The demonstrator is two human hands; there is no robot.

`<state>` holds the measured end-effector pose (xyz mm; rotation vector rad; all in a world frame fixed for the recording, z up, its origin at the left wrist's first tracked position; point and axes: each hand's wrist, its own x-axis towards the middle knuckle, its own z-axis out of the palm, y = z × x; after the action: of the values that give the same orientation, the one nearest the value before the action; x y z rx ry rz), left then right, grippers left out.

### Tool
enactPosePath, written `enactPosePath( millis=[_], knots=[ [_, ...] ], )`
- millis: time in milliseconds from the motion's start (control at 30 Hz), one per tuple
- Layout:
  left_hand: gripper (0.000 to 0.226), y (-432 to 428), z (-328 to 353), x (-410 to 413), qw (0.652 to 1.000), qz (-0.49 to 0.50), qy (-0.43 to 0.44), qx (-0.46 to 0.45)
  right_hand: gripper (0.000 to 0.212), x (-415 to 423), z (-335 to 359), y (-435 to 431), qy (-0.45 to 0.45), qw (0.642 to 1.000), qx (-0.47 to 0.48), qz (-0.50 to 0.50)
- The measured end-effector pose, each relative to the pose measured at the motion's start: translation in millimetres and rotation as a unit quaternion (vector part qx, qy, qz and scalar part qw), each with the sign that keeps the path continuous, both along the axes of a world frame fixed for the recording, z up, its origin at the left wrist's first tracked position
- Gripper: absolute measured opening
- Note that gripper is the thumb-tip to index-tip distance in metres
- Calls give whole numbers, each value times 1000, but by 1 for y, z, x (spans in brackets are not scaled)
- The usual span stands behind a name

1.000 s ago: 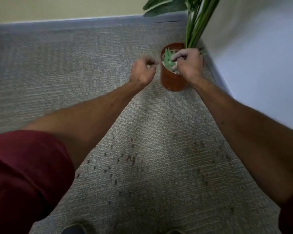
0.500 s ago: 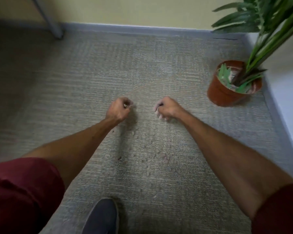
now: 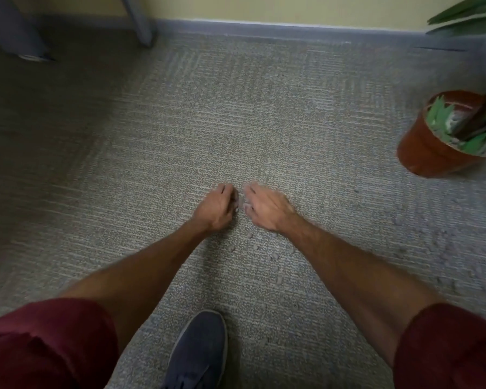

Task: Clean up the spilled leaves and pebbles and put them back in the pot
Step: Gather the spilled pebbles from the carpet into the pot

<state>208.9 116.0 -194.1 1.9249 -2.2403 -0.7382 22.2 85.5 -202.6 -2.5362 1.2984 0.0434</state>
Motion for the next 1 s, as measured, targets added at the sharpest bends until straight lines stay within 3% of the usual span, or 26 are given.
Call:
enactPosePath(
  millis=[167, 333, 433, 500, 567, 667, 833, 1000],
  knots=[
    [14, 30, -10, -24, 998, -48, 7, -47, 27, -31, 1, 25, -4, 997, -5, 73],
    [17, 57, -11, -47, 988, -144, 42, -21, 33, -75, 4, 52, 41, 993, -13, 107],
    [24, 65, -10, -49, 991, -94, 69, -68, 27, -96, 15, 66, 43, 993, -3, 106],
    [27, 68, -9, -40, 993, -19, 36, -111, 31, -112, 22, 71, 43, 997, -14, 63],
    [30, 69, -10, -29, 994, 38, -13, -101, 36, -129, 25, 71, 52, 997, -33, -55],
    [34, 71, -12, -26, 997, 11, -40, -63, 42, -146, 25, 71, 61, 971, 10, -231],
    [26, 79, -9, -59, 996, -65, -10, -58, 46, -122, 21, 81, 29, 965, 81, -249],
    [19, 87, -12, -80, 990, -120, 50, -47, 26, -94, 20, 96, -32, 972, 118, -199]
  ],
)
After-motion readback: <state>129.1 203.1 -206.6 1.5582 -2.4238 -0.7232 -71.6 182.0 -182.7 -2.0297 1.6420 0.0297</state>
